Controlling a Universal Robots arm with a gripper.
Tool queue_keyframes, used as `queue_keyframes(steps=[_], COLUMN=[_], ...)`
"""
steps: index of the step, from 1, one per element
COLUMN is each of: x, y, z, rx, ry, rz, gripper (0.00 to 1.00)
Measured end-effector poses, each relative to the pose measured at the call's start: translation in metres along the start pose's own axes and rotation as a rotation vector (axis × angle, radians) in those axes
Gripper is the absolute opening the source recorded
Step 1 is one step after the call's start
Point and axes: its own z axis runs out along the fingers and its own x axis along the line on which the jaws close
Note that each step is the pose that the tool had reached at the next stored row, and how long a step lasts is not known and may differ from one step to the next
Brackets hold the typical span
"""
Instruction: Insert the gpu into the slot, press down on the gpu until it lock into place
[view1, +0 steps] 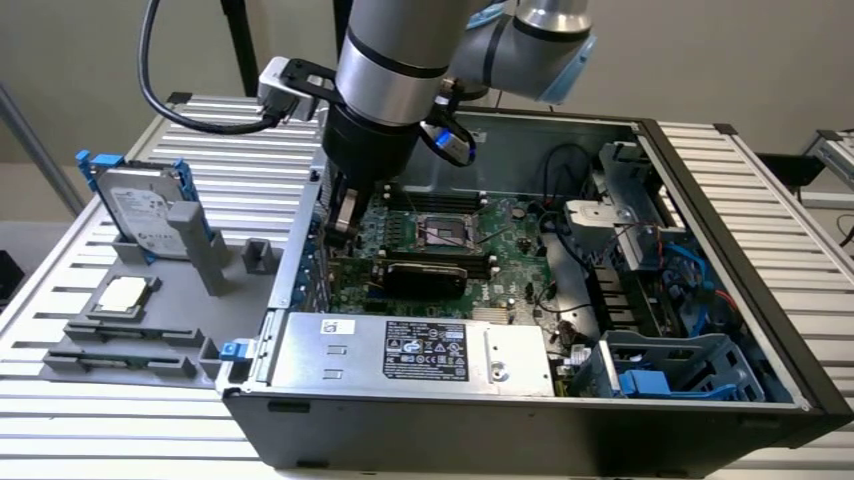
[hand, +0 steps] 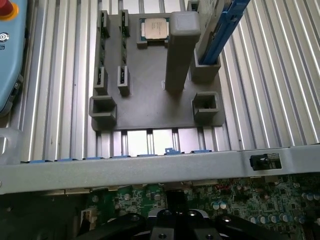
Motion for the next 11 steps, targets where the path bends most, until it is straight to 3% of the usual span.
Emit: queue_keyframes(steps=[11], x=[-0.0016], y=[0.0005], z=[-0.0005], rx=[-0.0016], ry=[0.0008], rz=[0.0], gripper=[0.11])
